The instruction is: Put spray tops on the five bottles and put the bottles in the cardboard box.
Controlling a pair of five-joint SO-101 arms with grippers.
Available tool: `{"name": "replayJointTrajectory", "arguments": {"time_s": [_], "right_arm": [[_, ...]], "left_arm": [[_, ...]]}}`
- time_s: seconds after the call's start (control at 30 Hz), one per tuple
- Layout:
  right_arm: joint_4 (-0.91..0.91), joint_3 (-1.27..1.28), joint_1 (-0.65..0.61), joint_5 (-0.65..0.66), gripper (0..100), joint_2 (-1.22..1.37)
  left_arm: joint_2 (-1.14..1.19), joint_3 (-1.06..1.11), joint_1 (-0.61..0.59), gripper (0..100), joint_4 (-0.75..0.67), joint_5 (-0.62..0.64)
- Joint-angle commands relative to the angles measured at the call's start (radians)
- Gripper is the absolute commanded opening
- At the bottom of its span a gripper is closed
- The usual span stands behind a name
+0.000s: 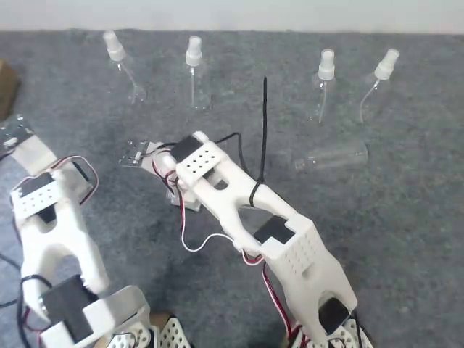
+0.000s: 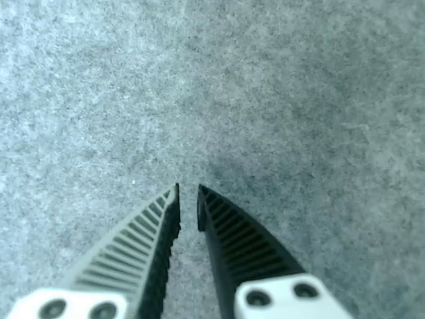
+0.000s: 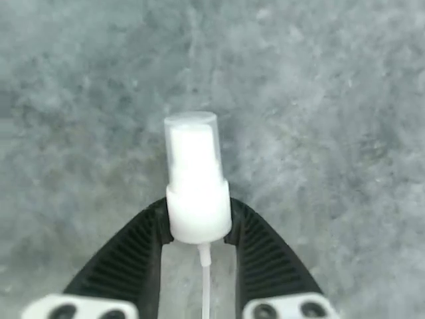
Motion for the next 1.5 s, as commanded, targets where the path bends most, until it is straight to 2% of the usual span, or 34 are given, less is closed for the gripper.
{"name": "replayJointTrajectory", "arguments": {"time_s": [0.0, 0.6, 0.87, 1.1, 1.23, 1.47], "right_arm": [[0.097, -0.129, 0.013, -0.086, 0.7, -0.024], [0.404, -0.222, 0.061, -0.318, 0.7, -0.039], [0.415, -0.187, 0.116, -0.393, 0.7, -0.097], [0.387, -0.167, 0.154, -0.511, 0.7, -0.094], [0.377, -0.167, 0.154, -0.519, 1.1, -0.094], [0.380, -0.167, 0.156, -0.516, 14.1, -0.093]], "left_arm": [[-0.051, -0.054, -0.002, 4, -0.018, 0.012], [-0.051, -0.054, 0.005, 4, -0.018, 0.012], [-0.051, -0.054, 0.005, 4, -0.018, 0.012], [-0.051, -0.054, 0.005, 4, -0.018, 0.012], [-0.051, -0.054, 0.005, 4, -0.018, 0.012], [-0.051, -0.054, 0.005, 4, -0.020, 0.012]]}}
